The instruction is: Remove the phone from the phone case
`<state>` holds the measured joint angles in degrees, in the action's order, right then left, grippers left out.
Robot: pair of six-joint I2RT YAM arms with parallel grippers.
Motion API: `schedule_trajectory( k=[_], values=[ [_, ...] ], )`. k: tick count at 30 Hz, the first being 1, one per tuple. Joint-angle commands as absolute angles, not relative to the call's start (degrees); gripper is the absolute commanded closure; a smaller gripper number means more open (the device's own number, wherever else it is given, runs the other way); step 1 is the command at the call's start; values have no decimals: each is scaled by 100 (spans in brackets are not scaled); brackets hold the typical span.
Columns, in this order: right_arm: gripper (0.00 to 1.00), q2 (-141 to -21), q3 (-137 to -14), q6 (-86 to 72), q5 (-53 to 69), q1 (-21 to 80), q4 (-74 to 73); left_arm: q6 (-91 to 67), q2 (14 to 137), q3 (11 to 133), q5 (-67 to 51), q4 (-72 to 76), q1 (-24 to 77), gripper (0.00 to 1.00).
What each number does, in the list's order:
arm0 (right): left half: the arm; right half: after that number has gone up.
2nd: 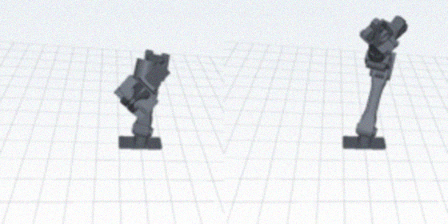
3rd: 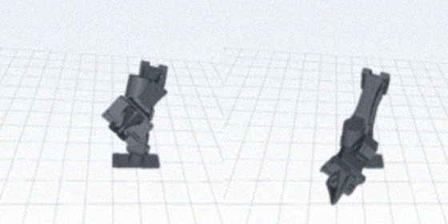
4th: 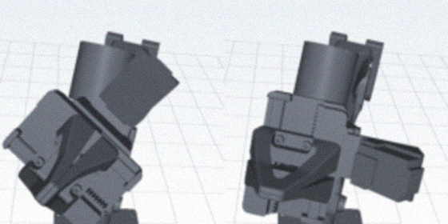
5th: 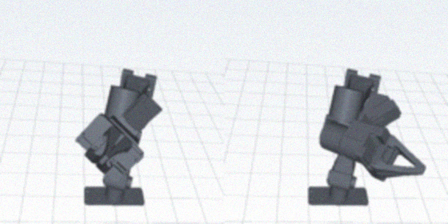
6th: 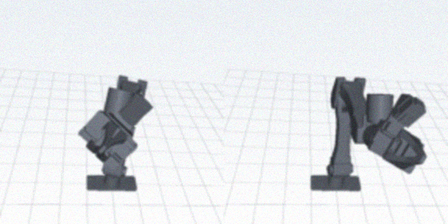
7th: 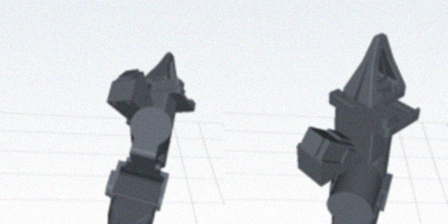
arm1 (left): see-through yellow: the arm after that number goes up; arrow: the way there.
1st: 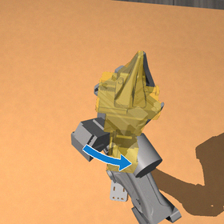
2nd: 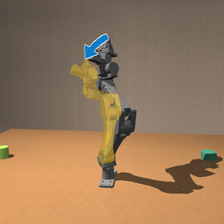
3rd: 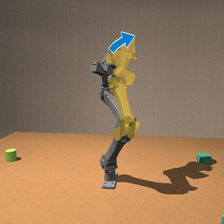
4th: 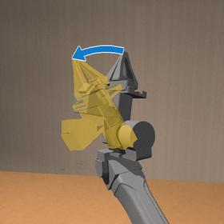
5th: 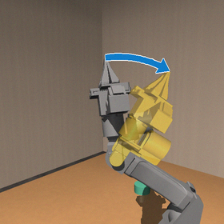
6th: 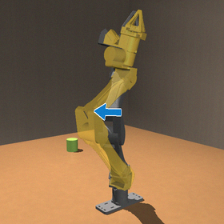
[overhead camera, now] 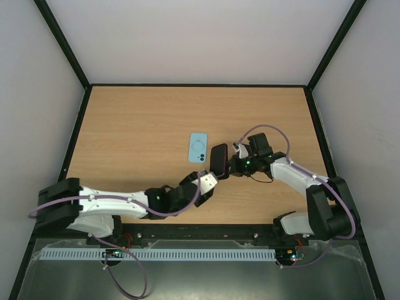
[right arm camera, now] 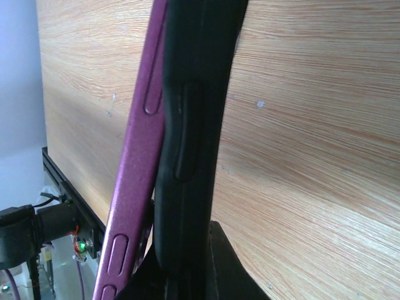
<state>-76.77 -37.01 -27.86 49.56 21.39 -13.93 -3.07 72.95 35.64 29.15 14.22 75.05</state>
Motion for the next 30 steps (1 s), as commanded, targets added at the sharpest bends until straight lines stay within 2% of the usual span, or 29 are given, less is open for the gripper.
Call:
schedule_trajectory(
  k=[1, 6, 16, 24, 30],
  values=[
    [98, -7751, -3733, -2752, 5358, 2122, -1010, 494, 7945, 3828, 3595, 1585, 7786, 42],
    [98, -7971, -3899, -2777, 5676, 2119, -1126, 603, 8597, 4256, 3979, 1665, 7787, 41],
    [98, -7904, -3871, -2976, 6015, 2111, -1052, 1594, 9559, 4927, 4463, 1544, 7787, 56],
    [98, -7853, -3828, -3028, 6077, 2101, -984, 1699, 9663, 4977, 5043, 1586, 7787, 70],
    [98, -7786, -3824, -3046, 6044, 2092, -1003, 1542, 9274, 4783, 5103, 1667, 7774, 89]
  ],
)
